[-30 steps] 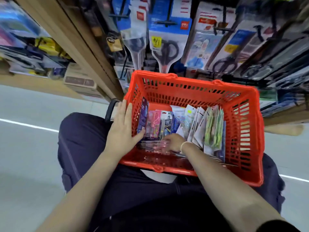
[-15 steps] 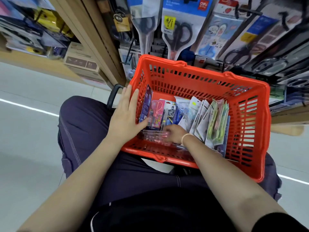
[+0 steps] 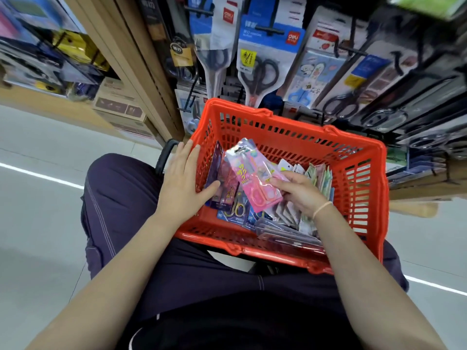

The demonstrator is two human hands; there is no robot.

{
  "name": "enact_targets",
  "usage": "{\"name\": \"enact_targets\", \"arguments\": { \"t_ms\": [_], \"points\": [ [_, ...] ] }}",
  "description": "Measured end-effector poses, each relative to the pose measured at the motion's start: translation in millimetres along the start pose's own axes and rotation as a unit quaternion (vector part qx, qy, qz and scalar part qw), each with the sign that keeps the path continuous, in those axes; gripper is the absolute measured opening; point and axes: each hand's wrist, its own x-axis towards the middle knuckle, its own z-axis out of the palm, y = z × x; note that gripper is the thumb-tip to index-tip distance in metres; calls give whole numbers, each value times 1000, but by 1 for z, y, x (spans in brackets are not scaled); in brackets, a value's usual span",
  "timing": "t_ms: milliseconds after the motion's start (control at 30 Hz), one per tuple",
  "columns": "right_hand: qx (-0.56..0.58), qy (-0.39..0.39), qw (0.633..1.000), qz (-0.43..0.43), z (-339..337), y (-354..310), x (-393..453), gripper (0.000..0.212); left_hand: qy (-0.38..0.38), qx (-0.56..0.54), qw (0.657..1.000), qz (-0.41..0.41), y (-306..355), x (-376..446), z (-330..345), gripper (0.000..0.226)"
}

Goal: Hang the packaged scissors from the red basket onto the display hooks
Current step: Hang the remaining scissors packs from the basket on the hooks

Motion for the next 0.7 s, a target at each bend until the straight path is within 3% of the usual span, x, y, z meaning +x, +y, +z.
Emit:
{"name": "enact_targets", "arguments": {
  "t_ms": [67, 133, 167, 233, 267, 333, 467, 600, 700],
  "points": [
    [92, 0, 995, -36, 6, -16, -9, 21, 44, -50, 997, -28, 13, 3, -3, 80],
    [142, -18, 987, -69, 23, -31, -17, 25, 38, -162, 981, -95, 36, 6, -6, 73],
    [159, -34, 983, -79, 33, -38, -20, 29, 5, -250, 958, -142, 48, 9, -7, 71],
    [169, -68, 979, -92, 56, -46, -24, 36, -61, -432, 870, -229, 63, 14, -6, 61],
    [159, -80, 980, -93, 67, -48, -26, 36, -73, -490, 830, -254, 64, 16, -4, 52],
    [110, -78, 987, -89, 82, -48, -26, 31, -78, -536, 793, -279, 63, 17, -6, 41],
    [58, -49, 993, -85, 85, -43, -21, 23, -44, -499, 825, -260, 47, 18, -21, 27],
    [37, 5, 998, -53, 77, -25, -1, 26, 45, -481, 832, -271, 16, 25, -55, 26],
    [-7, 53, 999, 0, 85, 2, 34, 26, 62, -452, 841, -290, 2, 24, -61, 26]
  ]
}}
